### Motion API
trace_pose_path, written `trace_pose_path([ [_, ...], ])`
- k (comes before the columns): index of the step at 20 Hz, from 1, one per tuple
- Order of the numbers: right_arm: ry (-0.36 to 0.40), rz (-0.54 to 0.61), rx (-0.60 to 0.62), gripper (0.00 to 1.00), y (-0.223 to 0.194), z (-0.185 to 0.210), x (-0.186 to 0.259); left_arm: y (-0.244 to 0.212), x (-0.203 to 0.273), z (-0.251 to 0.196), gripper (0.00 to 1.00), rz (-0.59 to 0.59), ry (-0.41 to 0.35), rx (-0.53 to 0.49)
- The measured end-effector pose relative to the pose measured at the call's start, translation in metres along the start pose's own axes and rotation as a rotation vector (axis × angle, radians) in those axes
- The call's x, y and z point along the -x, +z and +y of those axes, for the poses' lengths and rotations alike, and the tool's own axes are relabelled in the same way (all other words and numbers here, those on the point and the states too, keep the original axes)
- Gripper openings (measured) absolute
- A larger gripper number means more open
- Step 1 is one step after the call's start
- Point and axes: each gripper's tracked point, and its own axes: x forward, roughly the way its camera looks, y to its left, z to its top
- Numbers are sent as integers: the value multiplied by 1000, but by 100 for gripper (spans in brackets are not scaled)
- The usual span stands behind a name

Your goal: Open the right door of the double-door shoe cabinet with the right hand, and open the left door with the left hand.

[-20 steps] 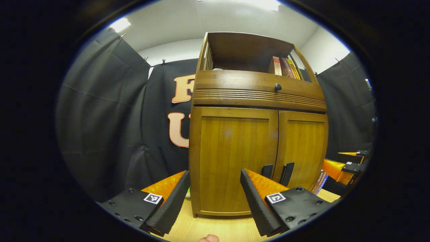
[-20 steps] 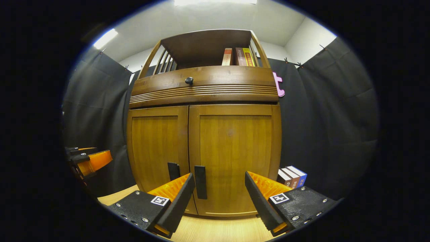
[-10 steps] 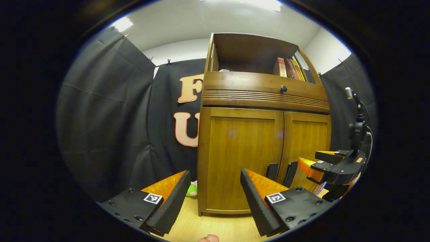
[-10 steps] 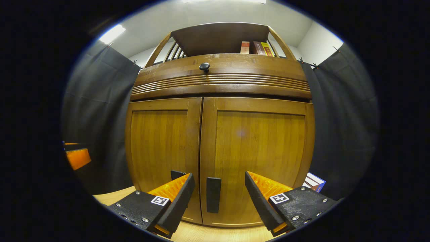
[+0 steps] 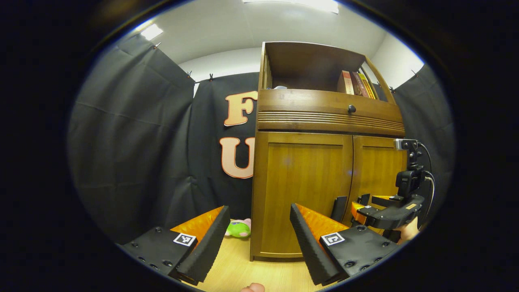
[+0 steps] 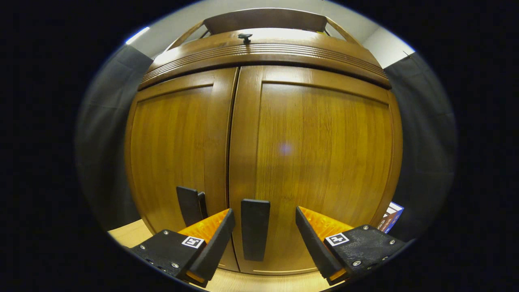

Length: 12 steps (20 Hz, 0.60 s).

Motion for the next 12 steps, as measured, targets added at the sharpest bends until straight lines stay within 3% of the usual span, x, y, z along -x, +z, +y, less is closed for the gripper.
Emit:
trace_pose_path([
  [4,-8,27,-38,93,-10,0,-6,-1,-3,3,94,6,0,-1],
  [9,-5,-4,-14,96,-9,0,-6,-4,-10,1,96,7,-11,0],
  [12,-3,3,-13,93,-10,0,-6,-4,-12,-1,96,8,-18,7],
])
